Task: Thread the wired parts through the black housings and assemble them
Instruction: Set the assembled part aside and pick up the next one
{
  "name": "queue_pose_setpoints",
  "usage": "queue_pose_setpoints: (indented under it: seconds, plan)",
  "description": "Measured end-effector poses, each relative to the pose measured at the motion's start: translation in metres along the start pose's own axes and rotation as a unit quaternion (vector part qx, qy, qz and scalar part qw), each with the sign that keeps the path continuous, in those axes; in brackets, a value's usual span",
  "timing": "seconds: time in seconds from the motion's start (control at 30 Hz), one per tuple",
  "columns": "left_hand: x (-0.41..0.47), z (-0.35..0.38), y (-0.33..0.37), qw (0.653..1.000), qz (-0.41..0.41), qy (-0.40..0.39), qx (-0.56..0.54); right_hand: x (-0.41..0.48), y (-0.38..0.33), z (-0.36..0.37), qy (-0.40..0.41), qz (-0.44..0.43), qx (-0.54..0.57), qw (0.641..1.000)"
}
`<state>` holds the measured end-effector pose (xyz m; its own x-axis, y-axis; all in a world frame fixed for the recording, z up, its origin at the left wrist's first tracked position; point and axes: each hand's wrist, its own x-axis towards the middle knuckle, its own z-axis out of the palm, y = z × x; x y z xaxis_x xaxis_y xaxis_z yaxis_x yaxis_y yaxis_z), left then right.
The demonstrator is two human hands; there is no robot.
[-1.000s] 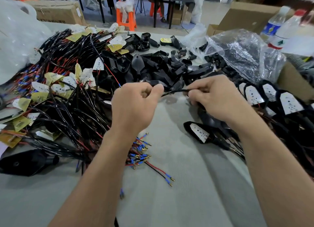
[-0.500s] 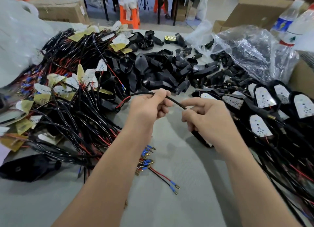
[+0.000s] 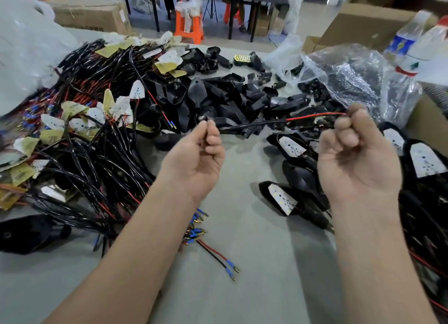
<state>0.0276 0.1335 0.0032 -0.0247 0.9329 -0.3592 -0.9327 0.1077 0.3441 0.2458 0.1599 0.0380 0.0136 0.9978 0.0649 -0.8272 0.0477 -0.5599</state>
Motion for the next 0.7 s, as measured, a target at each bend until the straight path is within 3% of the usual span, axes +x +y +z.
queue_pose_setpoints:
  seconds: [0.07, 0.17, 0.3, 0.43, 0.5, 0.63, 0.7]
  plan:
    - [0.000, 0.001, -0.016, 1.000, -0.008, -0.004, 0.029, 0.004, 0.009, 0.005, 0.024, 0.022, 0.087, 0.996]
    - [0.001, 0.001, -0.026, 0.998, -0.020, -0.013, 0.062, 0.003, 0.030, 0.021, 0.000, 0.059, -0.042, 0.997]
    - [0.007, -0.002, -0.021, 0.996, 0.015, 0.004, 0.092, 0.002, 0.047, 0.023, -0.019, 0.040, -0.179, 0.983]
    - [0.007, -0.004, -0.012, 0.999, 0.027, -0.015, 0.043, -0.014, 0.055, 0.007, 0.015, 0.132, -0.077, 0.988]
    - [0.006, -0.005, -0.009, 0.999, 0.029, -0.038, 0.019, -0.020, 0.062, 0.003, 0.001, 0.152, -0.077, 0.985]
    - [0.007, -0.004, -0.013, 0.997, 0.047, -0.033, 0.046, -0.026, 0.071, 0.013, -0.086, 0.060, -0.256, 0.961]
    - [0.007, -0.004, -0.015, 0.996, 0.056, -0.022, 0.066, -0.029, 0.075, 0.018, -0.088, 0.046, -0.245, 0.964]
